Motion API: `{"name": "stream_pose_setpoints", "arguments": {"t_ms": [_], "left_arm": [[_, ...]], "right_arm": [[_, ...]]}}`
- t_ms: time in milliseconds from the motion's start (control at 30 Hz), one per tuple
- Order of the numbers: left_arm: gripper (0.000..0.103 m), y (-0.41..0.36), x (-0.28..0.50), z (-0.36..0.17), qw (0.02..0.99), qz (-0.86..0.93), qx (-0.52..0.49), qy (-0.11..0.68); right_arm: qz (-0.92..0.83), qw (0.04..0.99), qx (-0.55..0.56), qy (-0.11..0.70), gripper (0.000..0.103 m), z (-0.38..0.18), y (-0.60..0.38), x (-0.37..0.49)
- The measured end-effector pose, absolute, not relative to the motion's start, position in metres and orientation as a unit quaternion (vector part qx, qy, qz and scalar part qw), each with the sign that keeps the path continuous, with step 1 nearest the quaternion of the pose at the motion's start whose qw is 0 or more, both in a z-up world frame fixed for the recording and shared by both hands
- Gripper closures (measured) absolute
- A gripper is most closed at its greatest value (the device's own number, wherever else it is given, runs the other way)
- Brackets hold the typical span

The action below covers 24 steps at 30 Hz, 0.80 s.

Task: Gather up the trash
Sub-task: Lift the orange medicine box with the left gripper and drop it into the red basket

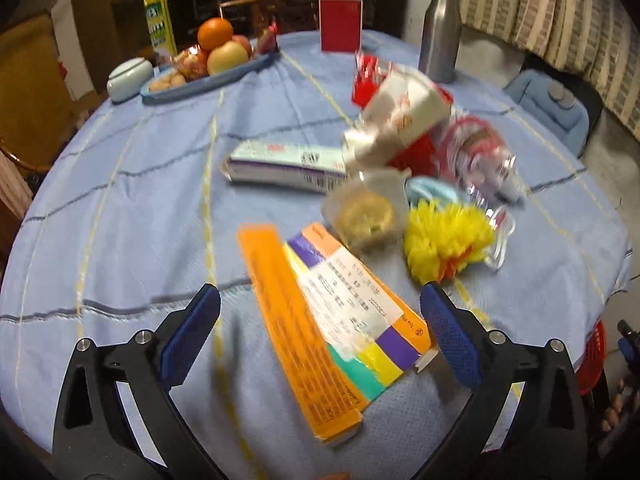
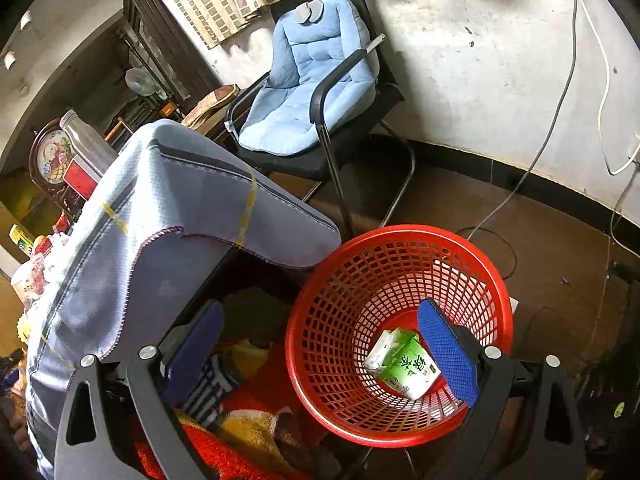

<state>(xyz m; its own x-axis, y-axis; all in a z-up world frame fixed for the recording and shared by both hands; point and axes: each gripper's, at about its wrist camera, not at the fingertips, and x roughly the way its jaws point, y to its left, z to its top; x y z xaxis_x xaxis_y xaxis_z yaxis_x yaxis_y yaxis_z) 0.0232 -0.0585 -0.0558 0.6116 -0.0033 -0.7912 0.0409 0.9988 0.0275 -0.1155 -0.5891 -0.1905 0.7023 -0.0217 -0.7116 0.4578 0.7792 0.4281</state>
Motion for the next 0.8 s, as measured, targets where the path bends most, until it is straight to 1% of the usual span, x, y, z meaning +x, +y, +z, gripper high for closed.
{"name": "stream_pose_setpoints", "arguments": {"t_ms": [167,200,233,267,300,400,500,633,800], "left_arm": [[0.007,-0.066,0.031,-0.070,0.887,-0.008,0.017,0.461],[0.008,-0.068,0.032,-0.071,0.888,-0.003,0.023,0.460],[0.013,-0.069,0.032,-0.073,0.890,-0.001,0.028,0.455],[0.032,-0.068,0.032,-0.072,0.892,-0.008,0.027,0.451],[0.036,-0.067,0.031,-0.071,0.893,-0.020,0.021,0.449],[0.043,-0.061,0.023,-0.058,0.904,-0.043,-0.003,0.426],[0.044,-0.062,0.014,-0.040,0.913,-0.068,-0.012,0.403],[0.044,-0.087,0.000,-0.008,0.920,-0.119,-0.006,0.374],[0.043,-0.167,-0.003,0.013,0.906,-0.222,0.046,0.357]], "right_arm": [[-0.121,0.881,0.300,0.345,0.007,-0.177,-0.583,-0.117],[-0.115,0.885,0.296,0.340,0.007,-0.173,-0.579,-0.116],[-0.108,0.891,0.287,0.334,0.007,-0.166,-0.574,-0.116],[-0.104,0.898,0.275,0.328,0.007,-0.159,-0.568,-0.115],[-0.103,0.902,0.267,0.325,0.007,-0.154,-0.565,-0.115],[-0.102,0.913,0.242,0.314,0.007,-0.141,-0.555,-0.113],[-0.097,0.915,0.241,0.310,0.007,-0.137,-0.553,-0.114],[-0.099,0.911,0.254,0.308,0.008,-0.140,-0.559,-0.119],[-0.117,0.908,0.280,0.289,0.008,-0.140,-0.582,-0.132]]}}
